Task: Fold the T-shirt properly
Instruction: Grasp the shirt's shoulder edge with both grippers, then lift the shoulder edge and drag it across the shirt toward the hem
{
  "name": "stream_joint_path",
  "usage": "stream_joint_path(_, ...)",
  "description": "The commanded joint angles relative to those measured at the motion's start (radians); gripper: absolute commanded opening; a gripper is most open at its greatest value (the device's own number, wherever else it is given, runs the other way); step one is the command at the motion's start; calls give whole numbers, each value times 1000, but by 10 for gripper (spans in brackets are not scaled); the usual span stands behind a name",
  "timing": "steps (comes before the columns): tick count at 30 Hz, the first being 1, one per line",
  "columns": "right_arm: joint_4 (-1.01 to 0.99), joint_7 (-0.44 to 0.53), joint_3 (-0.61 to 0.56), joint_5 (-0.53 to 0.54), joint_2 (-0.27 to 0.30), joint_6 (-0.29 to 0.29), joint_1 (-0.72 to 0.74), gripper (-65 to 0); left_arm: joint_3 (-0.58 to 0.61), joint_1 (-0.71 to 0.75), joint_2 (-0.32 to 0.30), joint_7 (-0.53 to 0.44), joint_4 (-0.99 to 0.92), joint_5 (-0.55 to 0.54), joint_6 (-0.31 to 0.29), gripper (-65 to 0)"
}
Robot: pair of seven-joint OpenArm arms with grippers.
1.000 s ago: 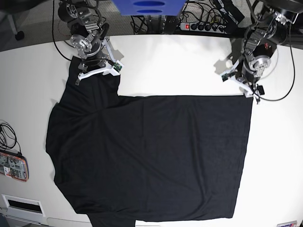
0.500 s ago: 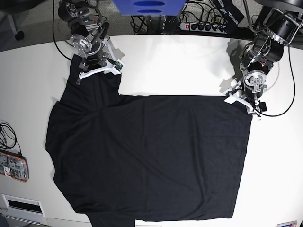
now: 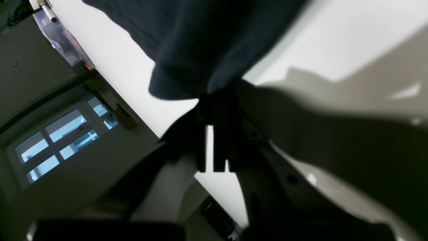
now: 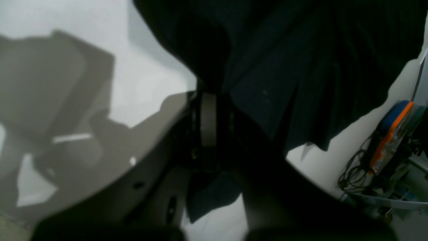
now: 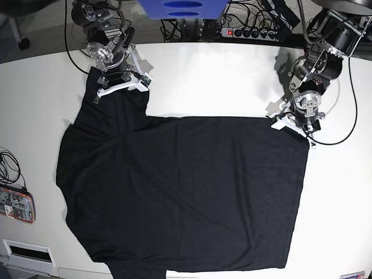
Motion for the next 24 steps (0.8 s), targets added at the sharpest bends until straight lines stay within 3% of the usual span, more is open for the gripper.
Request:
stream_joint_path(1, 16, -2, -2, 2, 4, 4, -2, -650, 5, 14, 0, -38, 13, -60, -44, -650)
stream_joint_path(15, 45, 3, 3, 2, 4, 3, -2, -650, 1, 130, 0, -39, 130, -60, -34, -650)
stream_joint_path(18, 45, 3, 6, 2, 4, 3, -2, -650, -47, 130, 2, -39, 131, -60, -34, -650)
stream_joint_path(24, 45, 6, 29, 2, 4, 3, 22, -650, -187, 113, 74, -70, 131, -60, -34, -650)
